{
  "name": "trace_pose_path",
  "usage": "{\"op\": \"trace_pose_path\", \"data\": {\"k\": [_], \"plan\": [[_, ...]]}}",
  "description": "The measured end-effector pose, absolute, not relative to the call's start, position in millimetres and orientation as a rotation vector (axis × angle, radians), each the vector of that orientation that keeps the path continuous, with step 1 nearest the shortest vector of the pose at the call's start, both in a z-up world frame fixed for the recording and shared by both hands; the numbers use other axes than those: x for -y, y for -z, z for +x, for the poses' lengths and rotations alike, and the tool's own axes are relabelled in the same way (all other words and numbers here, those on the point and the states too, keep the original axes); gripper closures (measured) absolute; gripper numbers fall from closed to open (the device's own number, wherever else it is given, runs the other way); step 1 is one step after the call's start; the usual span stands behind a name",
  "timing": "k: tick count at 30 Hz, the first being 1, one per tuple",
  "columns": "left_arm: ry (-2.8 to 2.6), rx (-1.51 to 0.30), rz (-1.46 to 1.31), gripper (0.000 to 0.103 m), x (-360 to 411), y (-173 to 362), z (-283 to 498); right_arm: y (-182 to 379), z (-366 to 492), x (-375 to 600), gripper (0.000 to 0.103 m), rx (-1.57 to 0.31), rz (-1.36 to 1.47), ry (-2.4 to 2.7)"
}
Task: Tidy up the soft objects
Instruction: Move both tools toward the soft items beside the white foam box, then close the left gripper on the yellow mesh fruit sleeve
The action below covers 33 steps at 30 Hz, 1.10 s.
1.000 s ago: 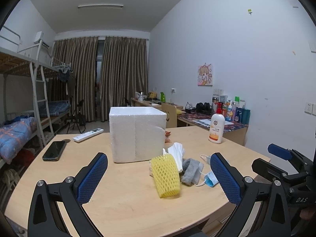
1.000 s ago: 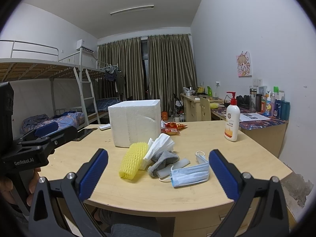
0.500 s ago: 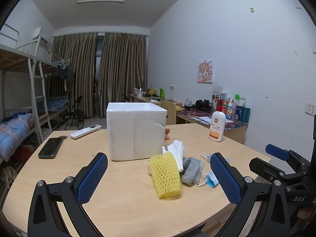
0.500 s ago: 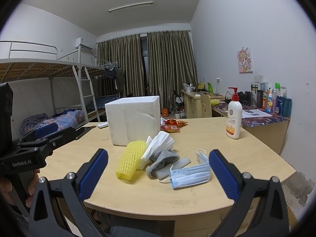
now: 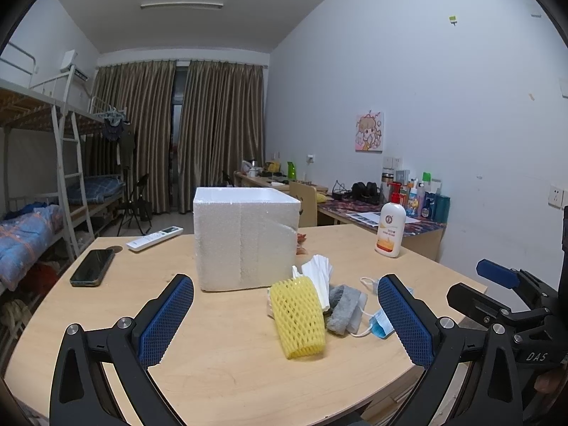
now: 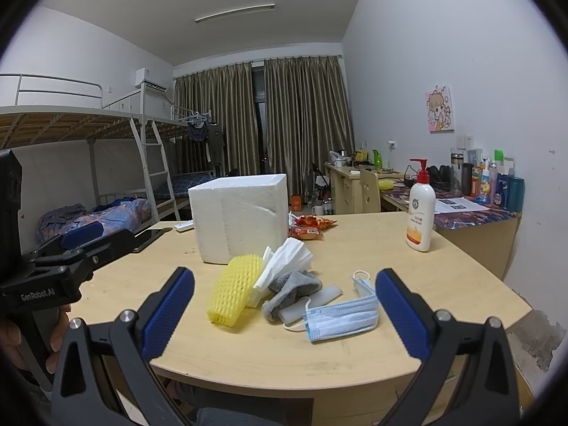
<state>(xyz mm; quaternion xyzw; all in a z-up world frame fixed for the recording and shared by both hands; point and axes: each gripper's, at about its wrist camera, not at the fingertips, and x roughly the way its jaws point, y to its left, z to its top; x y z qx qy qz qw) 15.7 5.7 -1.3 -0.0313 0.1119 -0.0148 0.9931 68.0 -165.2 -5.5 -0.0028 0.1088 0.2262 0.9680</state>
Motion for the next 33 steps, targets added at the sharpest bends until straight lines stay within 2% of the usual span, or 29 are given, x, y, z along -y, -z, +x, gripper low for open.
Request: {"op": "trace_pose_path", "data": {"k": [18,33], "plan": [[0.050,-0.270,-0.074,0.000,-3.8,10.3,33.6,8.5,79.0,166.0,0.000,-0.242,0.000,-0.449],[0.097,-0.376,-0.080,0.000,1.7,33.0,76.9,25.5,112.5,166.9,0.000,-0.325,0.005,-0.422]]}}
